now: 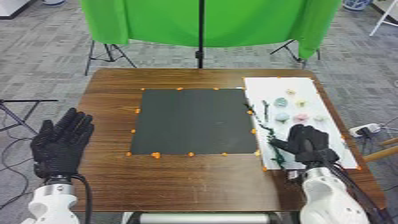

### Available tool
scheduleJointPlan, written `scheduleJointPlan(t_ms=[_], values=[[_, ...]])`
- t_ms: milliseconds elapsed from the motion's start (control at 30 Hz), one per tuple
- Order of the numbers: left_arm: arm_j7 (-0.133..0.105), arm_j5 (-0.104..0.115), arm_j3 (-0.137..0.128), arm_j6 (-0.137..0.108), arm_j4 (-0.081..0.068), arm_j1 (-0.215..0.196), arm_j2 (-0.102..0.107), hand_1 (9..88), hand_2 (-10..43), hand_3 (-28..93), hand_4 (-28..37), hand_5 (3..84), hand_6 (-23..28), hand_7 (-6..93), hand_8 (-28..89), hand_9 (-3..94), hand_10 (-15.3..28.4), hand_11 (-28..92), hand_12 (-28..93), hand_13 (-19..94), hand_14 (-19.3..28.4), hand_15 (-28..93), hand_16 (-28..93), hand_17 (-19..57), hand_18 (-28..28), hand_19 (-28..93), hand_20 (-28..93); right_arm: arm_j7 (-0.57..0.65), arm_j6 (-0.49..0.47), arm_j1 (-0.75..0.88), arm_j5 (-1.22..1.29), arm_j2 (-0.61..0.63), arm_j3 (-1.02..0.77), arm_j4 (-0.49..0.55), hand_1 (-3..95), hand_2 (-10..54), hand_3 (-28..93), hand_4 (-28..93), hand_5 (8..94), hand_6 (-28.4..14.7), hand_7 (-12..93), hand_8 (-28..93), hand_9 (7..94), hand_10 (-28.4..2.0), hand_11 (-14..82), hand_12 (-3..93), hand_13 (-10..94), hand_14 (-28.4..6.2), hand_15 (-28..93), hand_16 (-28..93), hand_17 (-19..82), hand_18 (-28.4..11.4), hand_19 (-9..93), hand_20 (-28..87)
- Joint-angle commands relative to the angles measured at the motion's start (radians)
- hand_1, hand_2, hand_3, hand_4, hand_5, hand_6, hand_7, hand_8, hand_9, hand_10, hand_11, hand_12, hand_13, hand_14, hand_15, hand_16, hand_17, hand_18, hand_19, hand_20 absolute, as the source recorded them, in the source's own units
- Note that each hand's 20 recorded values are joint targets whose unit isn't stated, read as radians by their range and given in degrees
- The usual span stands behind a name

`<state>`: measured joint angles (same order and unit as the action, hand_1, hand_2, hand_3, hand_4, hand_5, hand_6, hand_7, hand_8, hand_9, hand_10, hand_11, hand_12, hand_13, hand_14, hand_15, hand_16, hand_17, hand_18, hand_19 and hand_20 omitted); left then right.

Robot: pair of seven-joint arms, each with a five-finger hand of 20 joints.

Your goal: Arrange flowers

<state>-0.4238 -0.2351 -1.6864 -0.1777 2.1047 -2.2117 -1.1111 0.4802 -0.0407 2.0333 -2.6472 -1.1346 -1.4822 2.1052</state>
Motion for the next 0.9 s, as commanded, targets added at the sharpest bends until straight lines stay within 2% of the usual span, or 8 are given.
scheduleJointPlan(t_ms=[33,100,300,467,500,567,667,900], values=[[0.006,-0.001,0.006,-0.015,-0.005,-0.010,0.002,24.9,13.9,77,-28.3,50.9,11.2,15.3,-9,41.9,16.0,21,12,30,16.0,32,-5,-7.5,13.4,32,11,0.041,-0.042,-0.007,-0.017,0.019,0.040,0.001,18.7,-9.5,74,-28,59.9,-4.9,44,-17,58.6,-20.0,54.2,29.0,56,-17.1,78,26,24,-25.7,83,33],[0.006,-0.008,0.008,-0.027,-0.003,-0.013,0.002,24.9,13.9,77,-28.3,50.9,11.3,15.3,-9,41.8,16.0,21,12,30,16.1,32,-5,-7.6,13.5,32,11,0.028,0.002,-0.012,-0.044,0.029,0.066,-0.019,19.6,-9.5,73,-28,61.1,-4.8,44,-17,59.3,-20.0,54.6,28.9,56,-17.0,78,26,25,-25.8,83,33],[0.012,-0.004,0.011,-0.018,-0.005,-0.013,0.002,24.9,13.9,77,-28.3,51.0,11.3,15.4,-9,42.0,16.1,22,12,30,16.1,33,-6,-7.7,13.5,32,12,0.024,-0.026,-0.071,-0.056,0.034,0.146,-0.064,21.6,-9.5,73,-28,64.7,-4.3,43,-17,61.4,-19.8,54.6,29.1,58,-17.1,78,27,26,-26.5,84,34],[0.019,-0.013,0.013,-0.015,-0.007,-0.011,0.001,24.9,13.9,77,-28.3,51.0,11.3,15.4,-9,42.0,16.1,22,12,30,16.1,33,-6,-7.8,13.6,32,12,0.039,-0.083,-0.098,-0.089,0.046,0.199,-0.109,34.1,-9.5,80,-28,68.1,-2.8,44,-17,64.7,-18.1,54.7,29.0,61,-15.7,78,27,29,-26.3,86,34],[0.021,-0.011,0.013,-0.011,-0.009,-0.009,0.002,24.9,13.9,77,-28.3,51.0,11.3,15.4,-9,41.9,16.1,22,12,30,16.1,33,-6,-7.8,13.7,32,12,0.044,-0.082,-0.101,-0.095,0.045,0.207,-0.117,38.4,-9.5,78,-28,68.5,-2.9,44,-4,66.0,-17.7,54.7,28.8,63,-15.4,77,28,29,-26.3,86,33],[0.021,-0.010,0.013,-0.012,-0.007,-0.013,0.002,24.9,13.9,77,-28.3,51.0,11.3,15.4,-9,41.9,16.1,22,12,30,16.2,33,-6,-7.8,13.7,32,12,0.045,-0.093,-0.098,-0.104,0.044,0.211,-0.127,46.8,-9.5,74,-28,69.7,-3.2,46,4,68.7,-16.4,51.1,33.1,64,-14.6,76,28,31,-26.5,87,33],[0.023,-0.006,0.013,-0.009,-0.007,-0.014,0.002,24.9,13.8,77,-28.3,50.9,11.3,15.5,-9,41.9,16.2,22,12,30,16.2,33,-6,-7.8,13.7,32,11,0.061,-0.085,-0.089,-0.103,0.045,0.214,-0.133,53.7,-9.5,75,-28,74.4,-2.6,46,6,78.2,-14.1,36.1,47.0,69,-13.5,75,29,33,-26.3,89,32],[0.018,0.018,0.011,-0.006,-0.005,-0.021,0.001,24.9,13.8,77,-28.3,50.9,11.4,15.3,-9,41.8,16.1,22,12,30,16.2,33,-6,-7.8,13.7,32,11,0.092,0.004,-0.066,-0.093,0.050,0.188,-0.107,57.3,-9.5,78,-28,80.5,-2.9,43,5,84.6,-13.5,30.5,50.2,73,-11.9,71,35,37,-25.4,90,32]])
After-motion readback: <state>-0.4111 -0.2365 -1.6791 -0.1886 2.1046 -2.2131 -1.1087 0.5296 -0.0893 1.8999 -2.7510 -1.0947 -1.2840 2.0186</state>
